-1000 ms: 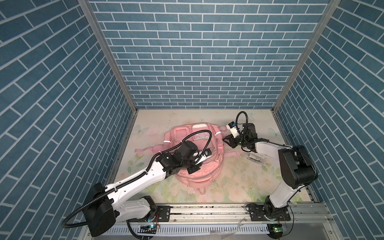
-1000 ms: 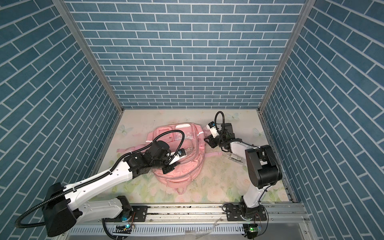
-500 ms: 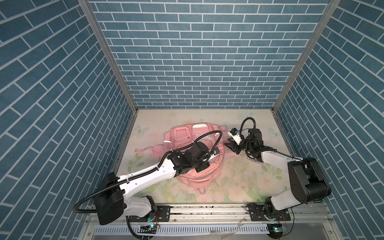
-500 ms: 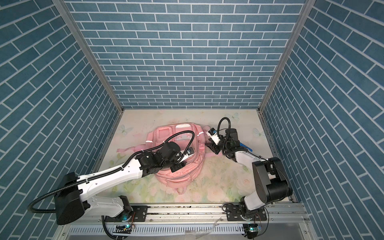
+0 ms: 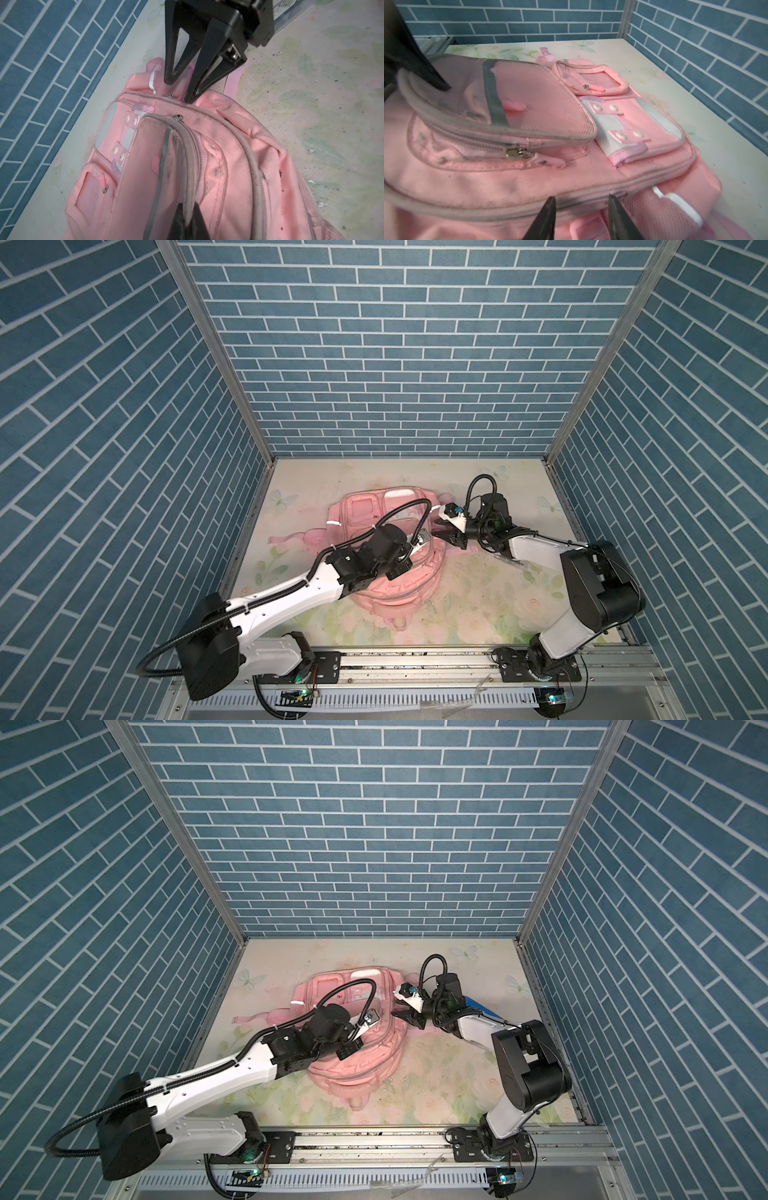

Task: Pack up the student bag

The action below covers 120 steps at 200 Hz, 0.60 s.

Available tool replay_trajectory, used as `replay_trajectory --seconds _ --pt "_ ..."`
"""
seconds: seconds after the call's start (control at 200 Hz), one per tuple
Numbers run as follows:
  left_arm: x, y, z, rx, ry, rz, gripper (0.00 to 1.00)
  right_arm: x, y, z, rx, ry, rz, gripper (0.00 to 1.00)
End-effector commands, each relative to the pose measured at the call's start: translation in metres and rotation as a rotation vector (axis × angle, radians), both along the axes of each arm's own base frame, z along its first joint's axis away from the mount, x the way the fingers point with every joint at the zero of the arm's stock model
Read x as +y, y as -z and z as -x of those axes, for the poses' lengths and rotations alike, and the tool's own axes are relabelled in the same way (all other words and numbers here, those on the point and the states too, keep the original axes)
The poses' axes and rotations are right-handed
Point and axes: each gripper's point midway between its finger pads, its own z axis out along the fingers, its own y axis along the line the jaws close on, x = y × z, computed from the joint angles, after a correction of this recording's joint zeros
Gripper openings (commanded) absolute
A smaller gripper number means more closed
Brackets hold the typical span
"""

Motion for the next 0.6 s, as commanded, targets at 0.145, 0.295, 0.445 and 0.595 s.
replay_trajectory --seconds 0.145,0.295,0.445,0.595 --pt "0.009 -0.031 0.001 -0.124 0.121 0.099 0.0 0.034 -0.013 0.029 -0.051 -0.247 -0.076 0.43" --pt "0.015 -0.038 -0.005 -0.148 0.128 0.096 0.0 0.041 -0.014 0.046 0.043 -0.343 -0.105 0.43" --pt "0.013 -0.041 0.002 -0.176 0.202 0.082 0.0 0.043 -0.005 0.05 0.085 -0.361 -0.101 0.43" --pt "0.012 -0.041 0.005 -0.18 0.228 0.073 0.0 0.048 -0.001 0.049 0.139 -0.387 -0.102 0.42"
